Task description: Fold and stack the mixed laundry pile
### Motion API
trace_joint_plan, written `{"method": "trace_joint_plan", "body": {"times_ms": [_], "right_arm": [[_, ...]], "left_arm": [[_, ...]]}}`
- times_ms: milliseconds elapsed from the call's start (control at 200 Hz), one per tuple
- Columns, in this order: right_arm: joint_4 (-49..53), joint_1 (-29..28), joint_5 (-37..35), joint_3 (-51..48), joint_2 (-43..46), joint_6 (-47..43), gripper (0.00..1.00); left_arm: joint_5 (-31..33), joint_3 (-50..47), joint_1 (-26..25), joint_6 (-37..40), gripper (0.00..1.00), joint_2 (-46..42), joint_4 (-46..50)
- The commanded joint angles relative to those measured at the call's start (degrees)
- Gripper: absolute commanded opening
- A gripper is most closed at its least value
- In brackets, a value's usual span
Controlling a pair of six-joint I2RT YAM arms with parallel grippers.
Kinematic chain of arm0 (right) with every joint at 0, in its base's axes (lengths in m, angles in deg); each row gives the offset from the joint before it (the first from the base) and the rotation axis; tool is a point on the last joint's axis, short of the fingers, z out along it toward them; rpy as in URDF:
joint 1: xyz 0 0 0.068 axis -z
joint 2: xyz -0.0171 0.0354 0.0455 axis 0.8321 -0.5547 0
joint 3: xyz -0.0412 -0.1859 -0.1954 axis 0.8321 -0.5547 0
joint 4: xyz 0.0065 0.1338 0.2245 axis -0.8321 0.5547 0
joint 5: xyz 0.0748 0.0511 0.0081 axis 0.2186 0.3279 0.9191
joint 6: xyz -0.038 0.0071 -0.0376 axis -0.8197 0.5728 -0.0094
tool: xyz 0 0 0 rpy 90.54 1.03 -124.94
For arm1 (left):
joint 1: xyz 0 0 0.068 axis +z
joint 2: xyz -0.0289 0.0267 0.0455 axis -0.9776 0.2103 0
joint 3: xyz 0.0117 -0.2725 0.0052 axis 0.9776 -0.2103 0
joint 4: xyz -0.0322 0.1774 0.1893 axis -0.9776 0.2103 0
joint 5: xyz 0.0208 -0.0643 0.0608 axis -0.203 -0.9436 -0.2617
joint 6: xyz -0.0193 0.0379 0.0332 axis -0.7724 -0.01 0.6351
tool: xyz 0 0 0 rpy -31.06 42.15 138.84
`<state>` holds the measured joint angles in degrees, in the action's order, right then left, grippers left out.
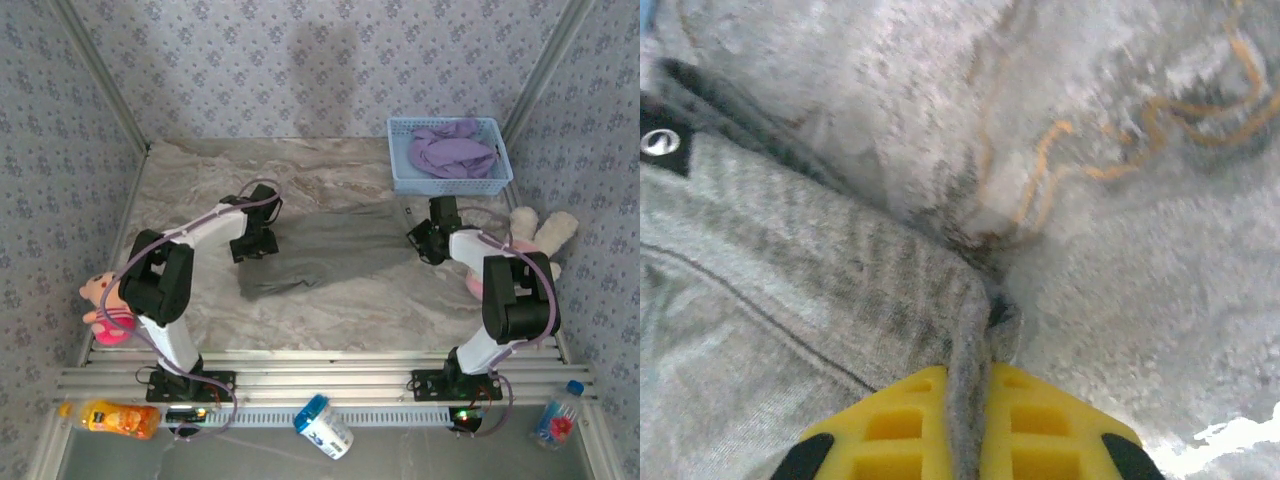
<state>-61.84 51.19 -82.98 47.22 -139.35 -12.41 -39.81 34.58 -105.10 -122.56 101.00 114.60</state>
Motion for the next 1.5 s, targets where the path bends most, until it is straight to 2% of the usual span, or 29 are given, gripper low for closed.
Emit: {"method": "trace_joint_plan", "body": {"times_ms": [0, 140, 300, 480, 695, 1104, 1219, 1494], "right_arm": [[3.9, 1.0, -1.7, 3.9, 0.1, -9.5, 0.00], [7.1, 0.6, -3.5, 6.2, 2.1, -14.2, 0.00], [9.3, 0.7, -6.7, 6.0, 6.1, -16.7, 0.00], [9.5, 0.6, -7.9, 6.2, 8.8, -16.9, 0.00], [8.4, -2.7, -7.3, 5.5, 11.7, -16.9, 0.00], [1.9, -17.5, -6.4, 9.9, 15.9, -24.2, 0.00], [1.5, -22.5, -8.9, 12.1, 14.9, -27.0, 0.00], [1.9, -21.6, -8.7, 9.3, 14.9, -24.7, 0.00]], "left_arm": [[0.8, -1.3, 0.1, 1.8, 0.64, -2.8, -0.1], [2.3, -3.1, 0.2, 3.2, 0.61, -4.4, 1.0], [0.6, -5.3, -0.1, 3.6, 0.52, -4.6, -0.4], [-0.1, -1.6, -2.5, 1.8, 0.32, 0.1, 0.4], [-1.1, 1.0, -3.6, 2.3, 0.21, 6.5, 1.2], [-4.6, -0.9, -4.2, 1.0, 0.20, 7.7, -2.2], [-5.6, 0.1, -4.5, 0.5, 0.20, 8.6, -2.8], [-2.8, 4.5, -4.6, 3.2, 0.21, 7.1, 1.4]]}}
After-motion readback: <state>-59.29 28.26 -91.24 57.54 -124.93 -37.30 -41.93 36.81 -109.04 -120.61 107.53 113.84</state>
